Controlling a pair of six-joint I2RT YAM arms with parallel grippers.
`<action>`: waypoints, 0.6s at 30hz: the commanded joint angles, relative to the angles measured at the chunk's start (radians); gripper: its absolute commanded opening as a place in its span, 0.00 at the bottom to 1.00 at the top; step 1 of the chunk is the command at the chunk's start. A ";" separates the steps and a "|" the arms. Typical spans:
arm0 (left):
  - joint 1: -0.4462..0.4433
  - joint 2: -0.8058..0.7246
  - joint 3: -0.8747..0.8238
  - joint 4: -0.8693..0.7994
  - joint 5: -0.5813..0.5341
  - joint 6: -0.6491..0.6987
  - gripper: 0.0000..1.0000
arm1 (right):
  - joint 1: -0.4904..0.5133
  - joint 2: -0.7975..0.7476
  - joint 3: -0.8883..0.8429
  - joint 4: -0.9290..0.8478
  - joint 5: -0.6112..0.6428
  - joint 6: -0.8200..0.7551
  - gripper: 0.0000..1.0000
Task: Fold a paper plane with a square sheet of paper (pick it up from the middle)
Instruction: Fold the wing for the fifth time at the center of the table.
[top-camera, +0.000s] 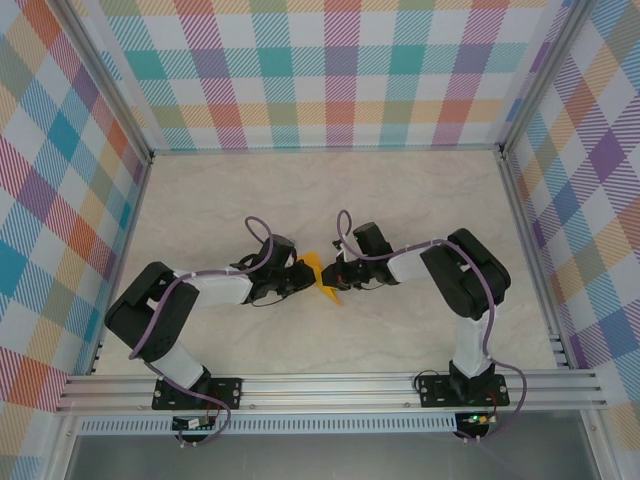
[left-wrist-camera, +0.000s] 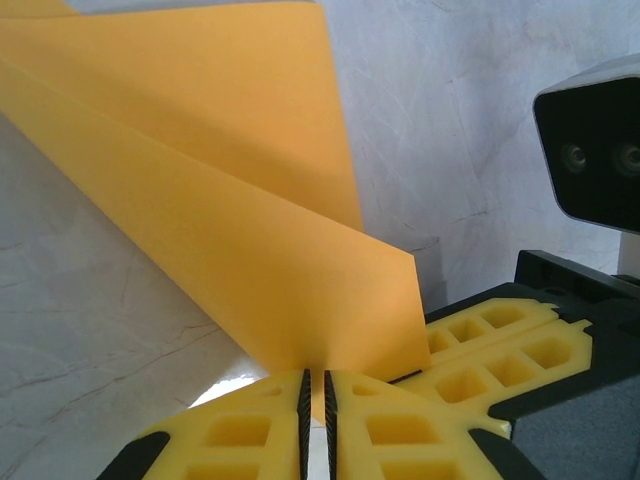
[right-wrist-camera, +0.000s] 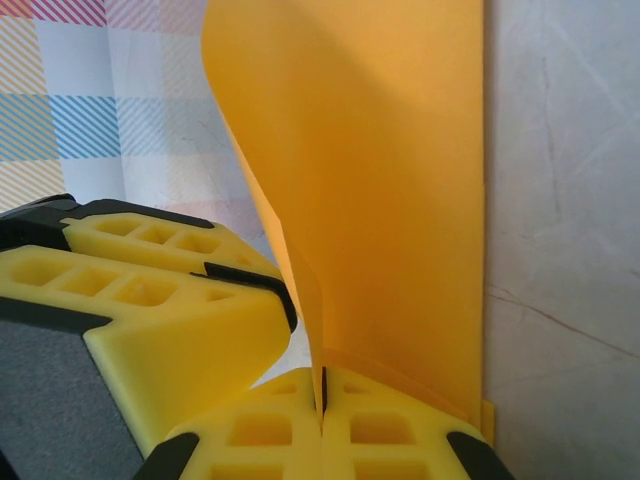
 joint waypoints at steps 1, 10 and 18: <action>-0.010 0.024 0.015 0.024 -0.010 0.023 0.14 | -0.006 0.024 0.017 -0.019 -0.024 0.001 0.02; -0.010 0.041 0.021 0.036 -0.016 0.030 0.13 | -0.007 0.024 0.018 -0.032 -0.019 -0.003 0.03; -0.010 0.032 0.018 0.046 -0.046 0.041 0.12 | -0.007 0.019 0.016 -0.033 -0.020 -0.004 0.02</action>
